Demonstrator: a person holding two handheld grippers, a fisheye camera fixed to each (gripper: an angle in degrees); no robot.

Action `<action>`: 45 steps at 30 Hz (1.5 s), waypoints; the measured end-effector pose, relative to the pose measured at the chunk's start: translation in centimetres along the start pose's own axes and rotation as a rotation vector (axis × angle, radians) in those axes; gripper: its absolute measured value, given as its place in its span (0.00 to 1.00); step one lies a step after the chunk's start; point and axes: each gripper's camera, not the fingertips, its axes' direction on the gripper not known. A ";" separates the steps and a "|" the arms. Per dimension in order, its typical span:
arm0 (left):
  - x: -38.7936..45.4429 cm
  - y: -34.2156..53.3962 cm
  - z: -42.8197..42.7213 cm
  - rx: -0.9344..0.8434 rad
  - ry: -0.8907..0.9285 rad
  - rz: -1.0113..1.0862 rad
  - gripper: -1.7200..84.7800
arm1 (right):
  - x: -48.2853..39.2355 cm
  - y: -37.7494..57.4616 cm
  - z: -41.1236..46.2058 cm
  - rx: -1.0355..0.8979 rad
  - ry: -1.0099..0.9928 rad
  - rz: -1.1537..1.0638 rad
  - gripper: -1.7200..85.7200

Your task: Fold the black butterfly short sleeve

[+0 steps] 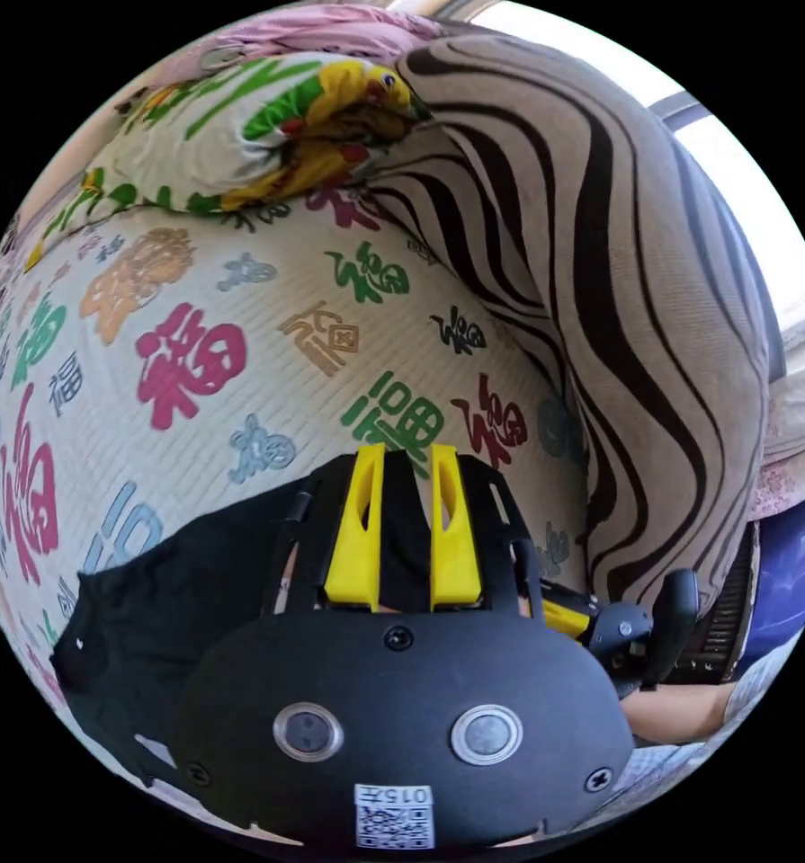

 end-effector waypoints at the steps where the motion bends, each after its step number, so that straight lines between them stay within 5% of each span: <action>1: 0.3 -0.8 1.3 -0.029 -0.018 0.011 0.10 | 0.1 -0.3 0.1 -0.010 -0.010 -0.003 0.07; 8: -0.9 -1.6 5.2 -0.134 -0.078 0.006 0.04 | 1.1 -1.1 -0.6 -0.012 -0.069 0.016 0.02; 18: -10.3 10.5 -12.4 0.328 0.044 -0.205 0.02 | -4.6 -1.8 -6.5 0.092 -0.200 -0.287 0.02; 25: -18.0 26.6 -17.7 0.301 -0.055 -0.489 0.02 | -14.5 0.1 -0.9 -0.078 -0.294 -0.549 0.02; 34: -23.2 37.2 -17.8 0.241 -0.122 -0.725 0.05 | -20.6 2.8 9.9 -0.343 -0.216 -0.672 0.07; 42: -22.1 31.2 -21.6 0.359 -0.012 -0.474 0.08 | -18.1 -3.6 9.2 -0.037 -0.099 -0.514 0.05; 45: -22.9 26.8 -19.7 0.339 0.046 -0.427 0.08 | -19.0 -6.0 13.0 -0.062 -0.074 -0.525 0.04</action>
